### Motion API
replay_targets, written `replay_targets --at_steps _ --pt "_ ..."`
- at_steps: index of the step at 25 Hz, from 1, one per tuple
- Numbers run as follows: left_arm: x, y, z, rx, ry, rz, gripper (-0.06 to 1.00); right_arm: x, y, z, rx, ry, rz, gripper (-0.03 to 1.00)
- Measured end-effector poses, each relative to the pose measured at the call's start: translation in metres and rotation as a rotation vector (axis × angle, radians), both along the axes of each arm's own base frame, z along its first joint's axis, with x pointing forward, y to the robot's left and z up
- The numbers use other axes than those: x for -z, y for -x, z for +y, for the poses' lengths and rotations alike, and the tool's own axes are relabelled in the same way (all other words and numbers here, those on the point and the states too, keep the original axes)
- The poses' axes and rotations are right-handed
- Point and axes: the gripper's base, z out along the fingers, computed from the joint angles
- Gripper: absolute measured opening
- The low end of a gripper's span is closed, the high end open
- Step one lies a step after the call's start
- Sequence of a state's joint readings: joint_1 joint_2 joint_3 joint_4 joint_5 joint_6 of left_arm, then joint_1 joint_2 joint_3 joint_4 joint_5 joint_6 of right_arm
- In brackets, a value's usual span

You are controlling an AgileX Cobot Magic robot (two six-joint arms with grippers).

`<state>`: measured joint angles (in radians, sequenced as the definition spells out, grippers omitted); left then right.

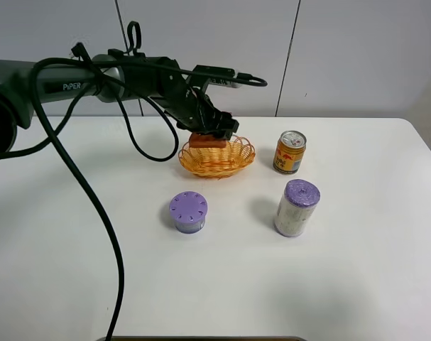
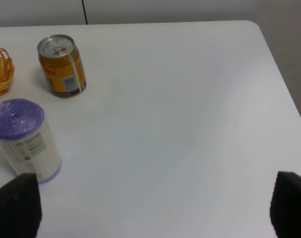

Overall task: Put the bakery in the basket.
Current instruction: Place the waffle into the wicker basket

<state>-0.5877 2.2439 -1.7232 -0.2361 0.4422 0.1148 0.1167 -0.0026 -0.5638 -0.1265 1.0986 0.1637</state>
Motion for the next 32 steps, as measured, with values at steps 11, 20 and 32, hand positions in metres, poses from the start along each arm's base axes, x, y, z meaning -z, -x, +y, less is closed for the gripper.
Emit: replay_targets --at_steps 11,20,32 --pt "0.027 -0.002 -0.001 0.000 -0.025 0.031 0.65 0.000 0.000 0.000 0.000 0.000 0.000 0.91" --pt "0.031 -0.002 -0.001 0.001 -0.033 0.045 0.86 0.000 0.000 0.000 0.000 0.000 0.000 0.91" --pt "-0.033 0.007 0.015 0.024 -0.044 0.021 0.99 0.000 0.000 0.000 0.000 0.000 0.000 0.91"
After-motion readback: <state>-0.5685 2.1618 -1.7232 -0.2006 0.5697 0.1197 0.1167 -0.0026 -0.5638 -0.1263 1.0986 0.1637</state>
